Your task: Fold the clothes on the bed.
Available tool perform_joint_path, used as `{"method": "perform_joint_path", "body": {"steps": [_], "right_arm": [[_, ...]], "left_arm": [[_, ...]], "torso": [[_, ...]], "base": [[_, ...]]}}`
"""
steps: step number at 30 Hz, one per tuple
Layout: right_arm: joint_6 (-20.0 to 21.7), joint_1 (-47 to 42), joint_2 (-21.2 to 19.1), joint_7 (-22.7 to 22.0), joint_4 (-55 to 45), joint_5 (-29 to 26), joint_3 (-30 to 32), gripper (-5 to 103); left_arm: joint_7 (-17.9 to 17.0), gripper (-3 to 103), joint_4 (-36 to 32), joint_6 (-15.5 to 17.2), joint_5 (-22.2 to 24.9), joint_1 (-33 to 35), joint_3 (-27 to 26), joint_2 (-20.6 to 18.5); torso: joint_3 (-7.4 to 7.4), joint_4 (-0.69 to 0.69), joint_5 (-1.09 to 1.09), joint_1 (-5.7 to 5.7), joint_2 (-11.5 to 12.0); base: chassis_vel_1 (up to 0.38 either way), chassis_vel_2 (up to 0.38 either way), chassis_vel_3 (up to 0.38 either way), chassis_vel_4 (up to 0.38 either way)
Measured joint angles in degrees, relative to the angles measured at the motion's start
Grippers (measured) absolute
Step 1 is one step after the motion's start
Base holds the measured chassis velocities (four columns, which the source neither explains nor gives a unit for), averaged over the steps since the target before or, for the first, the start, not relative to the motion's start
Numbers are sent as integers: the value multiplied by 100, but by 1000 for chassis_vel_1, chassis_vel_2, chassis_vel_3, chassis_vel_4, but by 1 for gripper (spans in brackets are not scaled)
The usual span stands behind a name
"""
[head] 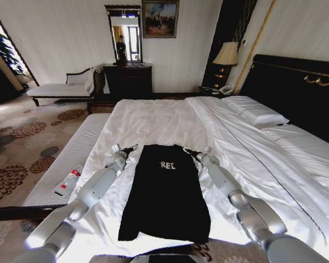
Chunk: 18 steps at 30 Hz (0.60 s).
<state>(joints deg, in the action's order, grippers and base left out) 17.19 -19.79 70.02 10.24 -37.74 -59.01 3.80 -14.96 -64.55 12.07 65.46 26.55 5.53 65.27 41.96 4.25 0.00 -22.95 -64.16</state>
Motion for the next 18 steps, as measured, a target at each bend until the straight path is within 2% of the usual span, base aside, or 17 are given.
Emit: {"method": "perform_joint_path", "body": {"steps": [1, 3, 4, 8, 10, 13, 16, 18], "right_arm": [[4, 17, -17, 19, 17, 28, -51, 91], [31, 51, -60, 63, 49, 120, -178, 81], [31, 51, -60, 63, 49, 120, -178, 81], [53, 101, -43, 90, 156, 267, -278, 59], [56, 111, -45, 102, 178, 299, -289, 59], [63, 135, -56, 121, 211, 347, -302, 42], [64, 151, -64, 122, 220, 351, -305, 37], [64, 156, -69, 120, 215, 351, -311, 26]], "left_arm": [[7, 100, 3, 0, 0, 1, 0, -4], [25, 100, 4, 0, 1, 5, 0, -26], [25, 100, 4, 0, 1, 5, 0, -26], [34, 100, -5, 0, 2, 20, 15, -52], [33, 100, -5, 1, 1, 20, 24, -53], [39, 100, 14, 39, 39, 1, 63, -47], [78, 100, 51, 68, 68, -28, 101, -26], [141, 100, 88, 99, 106, -77, 159, 12]], "torso": [[0, 0, -1, 0, 0], [0, 1, -1, 0, 0], [0, 1, -1, 0, 0], [0, -1, 0, 0, 0], [0, -1, 0, 0, 0], [0, 0, 0, 0, 0], [0, 1, 0, 0, -1], [0, 1, 0, 0, 0]], "base": [[0, 0, 0, 0], [0, 0, 0, 0], [0, 0, 0, 0], [0, 0, 0, 0], [0, 0, 0, 0], [0, 0, 0, 0], [0, 0, 0, 0], [0, 0, 0, 0]]}}
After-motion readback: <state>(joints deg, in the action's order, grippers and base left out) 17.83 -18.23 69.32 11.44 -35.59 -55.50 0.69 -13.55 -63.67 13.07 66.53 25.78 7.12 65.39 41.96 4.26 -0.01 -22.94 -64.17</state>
